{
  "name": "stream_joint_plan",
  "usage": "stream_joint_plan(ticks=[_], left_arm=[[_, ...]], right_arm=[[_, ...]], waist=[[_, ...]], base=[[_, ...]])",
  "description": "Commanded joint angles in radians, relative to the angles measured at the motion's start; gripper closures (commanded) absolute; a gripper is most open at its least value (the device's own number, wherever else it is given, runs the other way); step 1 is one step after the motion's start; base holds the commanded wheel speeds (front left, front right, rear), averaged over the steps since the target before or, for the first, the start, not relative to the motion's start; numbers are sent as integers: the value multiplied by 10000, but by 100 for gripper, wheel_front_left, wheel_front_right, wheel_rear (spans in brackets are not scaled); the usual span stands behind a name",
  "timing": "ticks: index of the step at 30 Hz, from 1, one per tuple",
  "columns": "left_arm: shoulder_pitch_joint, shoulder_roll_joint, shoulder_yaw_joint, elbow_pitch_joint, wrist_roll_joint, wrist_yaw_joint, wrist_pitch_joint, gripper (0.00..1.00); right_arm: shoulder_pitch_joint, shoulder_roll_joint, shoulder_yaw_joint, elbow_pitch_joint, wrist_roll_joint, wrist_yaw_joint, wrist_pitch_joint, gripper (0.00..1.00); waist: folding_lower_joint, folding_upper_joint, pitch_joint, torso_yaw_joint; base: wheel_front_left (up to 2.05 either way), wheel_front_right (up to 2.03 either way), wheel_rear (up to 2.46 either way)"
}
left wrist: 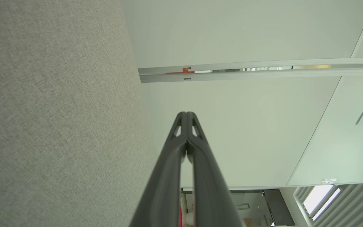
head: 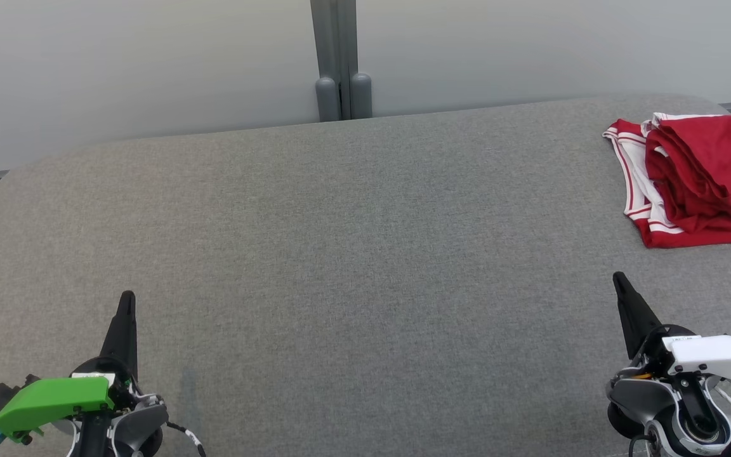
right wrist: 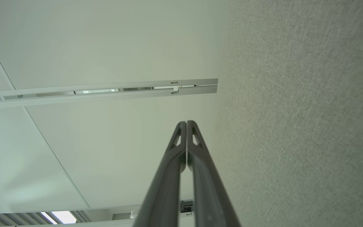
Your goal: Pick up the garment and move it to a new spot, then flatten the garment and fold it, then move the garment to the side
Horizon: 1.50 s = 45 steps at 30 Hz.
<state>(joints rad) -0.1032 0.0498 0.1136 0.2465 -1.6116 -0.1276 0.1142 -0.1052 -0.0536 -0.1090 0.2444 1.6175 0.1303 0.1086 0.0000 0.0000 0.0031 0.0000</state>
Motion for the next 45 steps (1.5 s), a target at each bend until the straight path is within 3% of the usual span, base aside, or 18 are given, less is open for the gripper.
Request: stream_joint_plan(ticks=[1,45], left_arm=[[-111,6,25,-25,-25,-64,35,100],[-111,6,23,-24,-27,-64,33,100]], right_arm=[[-65,-7,-21,15,-16,7,64,100],[-68,16,-49,15,-47,7,68,100]], waist=[[0,0,0,0],[0,0,0,0]], base=[[0,0,0],[0,0,0]])
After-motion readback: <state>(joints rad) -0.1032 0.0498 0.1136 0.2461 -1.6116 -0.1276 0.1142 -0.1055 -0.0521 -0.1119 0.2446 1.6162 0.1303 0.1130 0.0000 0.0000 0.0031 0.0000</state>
